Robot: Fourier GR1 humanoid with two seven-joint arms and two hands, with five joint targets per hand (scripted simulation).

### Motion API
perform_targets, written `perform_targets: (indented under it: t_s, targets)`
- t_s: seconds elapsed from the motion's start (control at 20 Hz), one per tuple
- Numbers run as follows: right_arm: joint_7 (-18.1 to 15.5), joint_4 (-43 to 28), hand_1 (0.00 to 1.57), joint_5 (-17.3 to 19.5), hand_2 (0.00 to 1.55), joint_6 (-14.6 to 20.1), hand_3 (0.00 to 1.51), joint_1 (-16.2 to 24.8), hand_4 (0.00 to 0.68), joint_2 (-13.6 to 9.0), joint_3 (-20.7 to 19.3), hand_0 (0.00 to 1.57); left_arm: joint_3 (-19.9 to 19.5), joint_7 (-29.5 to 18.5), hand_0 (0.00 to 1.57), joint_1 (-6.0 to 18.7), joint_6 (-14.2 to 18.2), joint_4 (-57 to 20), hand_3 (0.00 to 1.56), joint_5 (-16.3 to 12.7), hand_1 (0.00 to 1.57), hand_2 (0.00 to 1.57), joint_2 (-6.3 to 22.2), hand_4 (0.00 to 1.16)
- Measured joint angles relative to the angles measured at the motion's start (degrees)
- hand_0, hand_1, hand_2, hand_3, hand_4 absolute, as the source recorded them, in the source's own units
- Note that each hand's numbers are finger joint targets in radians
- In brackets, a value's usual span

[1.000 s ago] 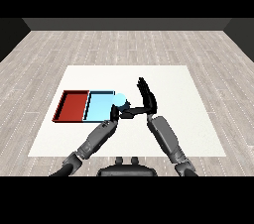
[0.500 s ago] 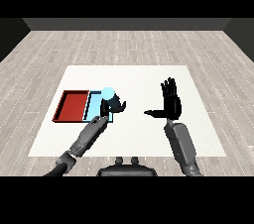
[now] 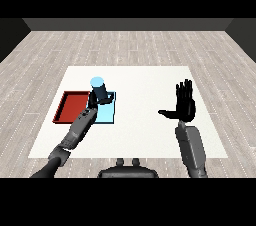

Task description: Pick the blue can and put it in the blue box

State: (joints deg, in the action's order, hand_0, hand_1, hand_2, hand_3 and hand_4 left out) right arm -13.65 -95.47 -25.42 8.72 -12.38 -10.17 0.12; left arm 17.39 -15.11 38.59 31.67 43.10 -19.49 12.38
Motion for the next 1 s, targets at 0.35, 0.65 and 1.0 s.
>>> perform_targets:
  t_s: [0.35, 0.65, 1.0]
  targets:
    - [-2.22, 5.35, 0.00, -0.04, 0.00, -1.45, 0.00, -0.64, 0.000, 0.37, -1.77, 0.00, -3.34, 3.32, 1.57, 6.41, -1.71, -17.53, 1.41, 1.52, 1.57, 1.54, 0.88, 1.00]
    - [-3.26, 9.46, 0.00, 0.45, 0.00, -1.99, 0.00, -2.21, 0.000, 0.76, -2.21, 0.00, -3.51, 6.68, 1.23, 9.43, -1.28, -30.95, 1.11, 3.74, 1.23, 1.14, -0.63, 0.93]
    - [-3.84, 10.76, 0.00, 0.01, 0.00, -2.75, 0.00, -2.52, 0.000, 1.12, -2.86, 0.00, -3.66, 8.79, 1.35, 8.09, -3.07, -39.14, 0.40, 4.97, 1.35, 1.24, -2.79, 0.61]
